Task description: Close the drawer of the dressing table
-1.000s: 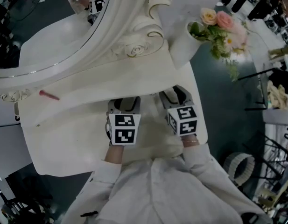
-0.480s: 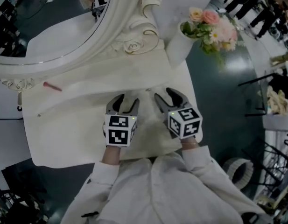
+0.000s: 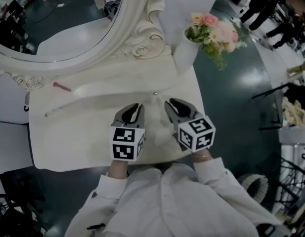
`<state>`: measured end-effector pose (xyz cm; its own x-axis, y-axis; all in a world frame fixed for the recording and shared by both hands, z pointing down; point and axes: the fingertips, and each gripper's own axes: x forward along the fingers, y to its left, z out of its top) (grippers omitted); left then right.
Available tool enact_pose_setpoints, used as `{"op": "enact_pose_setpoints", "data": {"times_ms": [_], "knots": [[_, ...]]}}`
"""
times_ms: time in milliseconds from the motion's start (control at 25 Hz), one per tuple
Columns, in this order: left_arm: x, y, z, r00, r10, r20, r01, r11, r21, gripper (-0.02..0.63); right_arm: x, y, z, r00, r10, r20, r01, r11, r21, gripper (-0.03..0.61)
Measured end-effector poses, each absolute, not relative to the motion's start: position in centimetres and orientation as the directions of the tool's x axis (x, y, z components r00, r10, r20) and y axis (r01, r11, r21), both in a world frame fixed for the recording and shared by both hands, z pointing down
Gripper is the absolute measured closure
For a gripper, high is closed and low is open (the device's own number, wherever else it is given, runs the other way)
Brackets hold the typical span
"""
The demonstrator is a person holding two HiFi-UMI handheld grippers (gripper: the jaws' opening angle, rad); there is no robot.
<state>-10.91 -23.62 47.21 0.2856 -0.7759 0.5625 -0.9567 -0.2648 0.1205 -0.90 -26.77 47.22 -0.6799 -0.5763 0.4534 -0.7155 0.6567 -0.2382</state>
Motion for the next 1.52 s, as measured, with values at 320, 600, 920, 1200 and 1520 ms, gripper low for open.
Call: {"op": "enact_pose_setpoints", "data": {"times_ms": [320,600,920,1200,1520], "knots": [[-9.3,-21.8,44.3,0.373,-0.772,0.515,-0.927,-0.324,0.187,0.595,-1.7,-24.2,45.0,-0.726,-0.532,0.435,-0.659,0.719,-0.221,0.571],[-7.5,-20.0,42.4,0.429,-0.756,0.494,-0.902,-0.389,0.187,0.597,-2.1,-22.0,42.8,-0.751,-0.522,0.404,-0.621,0.767,-0.162,0.571],[-5.5,-18.6,41.1,0.456,-0.745,0.487,-0.886,-0.433,0.168,0.6,-1.7,-20.1,40.7,-0.772,-0.524,0.358,-0.604,0.781,-0.159,0.571],[-5.6,-18.2,40.9,0.426,-0.765,0.483,-0.901,-0.406,0.152,0.6,-1.4,-19.6,38.6,-0.793,-0.519,0.319,-0.579,0.805,-0.129,0.571],[-5.3,-18.2,41.2,0.426,-0.758,0.495,-0.894,-0.435,0.104,0.6,-1.6,-19.1,38.5,-0.805,-0.498,0.322,-0.567,0.806,-0.172,0.571]]}}
